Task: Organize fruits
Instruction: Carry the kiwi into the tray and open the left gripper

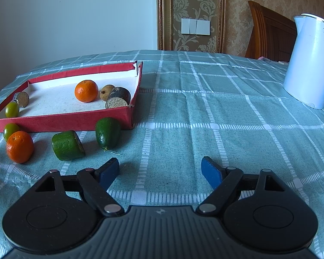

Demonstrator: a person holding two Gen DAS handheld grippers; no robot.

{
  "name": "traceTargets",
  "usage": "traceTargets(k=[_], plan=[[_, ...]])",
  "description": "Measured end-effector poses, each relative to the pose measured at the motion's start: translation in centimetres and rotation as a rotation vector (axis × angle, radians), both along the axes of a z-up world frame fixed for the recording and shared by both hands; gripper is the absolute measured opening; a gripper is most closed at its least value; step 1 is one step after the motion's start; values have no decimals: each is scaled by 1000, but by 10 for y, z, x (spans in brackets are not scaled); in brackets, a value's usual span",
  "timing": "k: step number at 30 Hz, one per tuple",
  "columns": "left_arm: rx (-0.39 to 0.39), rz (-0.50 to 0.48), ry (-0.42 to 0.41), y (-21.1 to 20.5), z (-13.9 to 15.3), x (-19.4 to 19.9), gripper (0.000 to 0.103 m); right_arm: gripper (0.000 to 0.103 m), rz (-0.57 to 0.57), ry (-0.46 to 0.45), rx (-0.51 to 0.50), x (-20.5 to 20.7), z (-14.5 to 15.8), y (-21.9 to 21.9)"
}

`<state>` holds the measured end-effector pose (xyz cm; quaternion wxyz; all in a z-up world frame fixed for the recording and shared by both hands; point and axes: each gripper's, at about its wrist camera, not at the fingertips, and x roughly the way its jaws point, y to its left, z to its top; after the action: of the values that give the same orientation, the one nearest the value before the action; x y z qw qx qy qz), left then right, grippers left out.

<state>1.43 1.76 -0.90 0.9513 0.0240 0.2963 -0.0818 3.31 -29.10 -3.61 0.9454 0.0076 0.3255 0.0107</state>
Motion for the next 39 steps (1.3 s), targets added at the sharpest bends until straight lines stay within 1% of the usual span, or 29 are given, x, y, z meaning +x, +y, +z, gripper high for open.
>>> traceTargets(k=[7, 9, 14, 20, 23, 27, 33, 39], plan=[[24, -12, -57, -9, 20, 24, 25, 84, -1, 0, 0, 0, 0, 0], [34, -13, -73, -14, 25, 37, 25, 84, -1, 0, 0, 0, 0, 0], [65, 0, -78, -26, 27, 73, 25, 85, -1, 0, 0, 0, 0, 0], [86, 11, -58, -37, 19, 119, 25, 85, -1, 0, 0, 0, 0, 0], [107, 28, -37, -40, 12, 139, 25, 86, 2, 1, 2, 0, -1, 1], [105, 55, 0, -38, 1, 164, 25, 86, 2, 1, 2, 0, -1, 1], [74, 70, 46, -32, -10, 187, 25, 86, 1, 1, 1, 0, -1, 1], [79, 77, 17, -32, -13, 193, 25, 86, 1, 1, 2, 0, -1, 1]])
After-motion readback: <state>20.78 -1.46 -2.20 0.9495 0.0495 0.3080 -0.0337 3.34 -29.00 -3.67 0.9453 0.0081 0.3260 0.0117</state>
